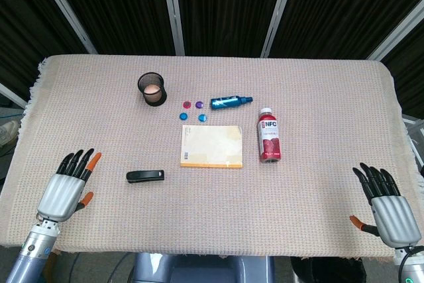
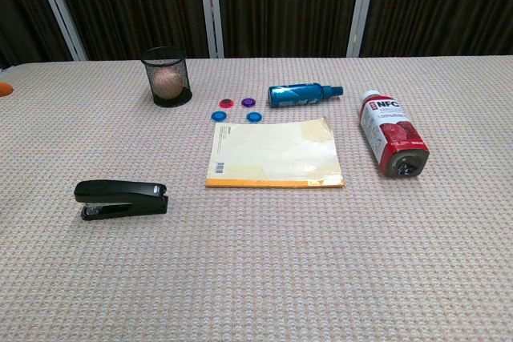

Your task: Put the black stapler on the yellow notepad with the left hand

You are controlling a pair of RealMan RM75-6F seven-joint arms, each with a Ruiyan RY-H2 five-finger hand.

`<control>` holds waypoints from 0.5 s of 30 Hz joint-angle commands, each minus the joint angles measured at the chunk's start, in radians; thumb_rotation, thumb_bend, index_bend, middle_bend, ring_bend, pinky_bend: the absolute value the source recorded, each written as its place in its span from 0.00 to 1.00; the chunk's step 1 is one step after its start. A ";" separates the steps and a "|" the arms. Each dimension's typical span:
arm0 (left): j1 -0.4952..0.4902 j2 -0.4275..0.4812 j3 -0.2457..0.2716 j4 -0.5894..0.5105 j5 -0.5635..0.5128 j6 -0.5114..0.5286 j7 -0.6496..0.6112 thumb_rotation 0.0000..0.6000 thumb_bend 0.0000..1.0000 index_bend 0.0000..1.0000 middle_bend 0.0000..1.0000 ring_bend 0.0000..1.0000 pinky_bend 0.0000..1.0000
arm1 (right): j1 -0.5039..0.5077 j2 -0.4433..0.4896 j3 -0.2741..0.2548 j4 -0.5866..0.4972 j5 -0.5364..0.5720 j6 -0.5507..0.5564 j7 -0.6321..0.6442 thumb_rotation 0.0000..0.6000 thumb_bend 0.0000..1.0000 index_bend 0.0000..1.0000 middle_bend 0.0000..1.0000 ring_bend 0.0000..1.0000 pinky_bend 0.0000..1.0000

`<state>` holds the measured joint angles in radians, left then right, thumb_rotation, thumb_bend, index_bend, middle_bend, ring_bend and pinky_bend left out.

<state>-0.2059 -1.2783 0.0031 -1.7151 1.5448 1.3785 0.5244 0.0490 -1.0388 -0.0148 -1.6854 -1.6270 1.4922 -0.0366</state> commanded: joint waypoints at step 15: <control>-0.073 -0.088 -0.029 0.098 0.008 -0.081 -0.040 1.00 0.27 0.07 0.13 0.11 0.19 | -0.008 0.009 -0.002 0.003 -0.003 0.015 0.027 1.00 0.08 0.00 0.00 0.00 0.00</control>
<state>-0.2600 -1.3419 -0.0166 -1.6413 1.5537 1.3188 0.4921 0.0419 -1.0317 -0.0169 -1.6830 -1.6294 1.5053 -0.0136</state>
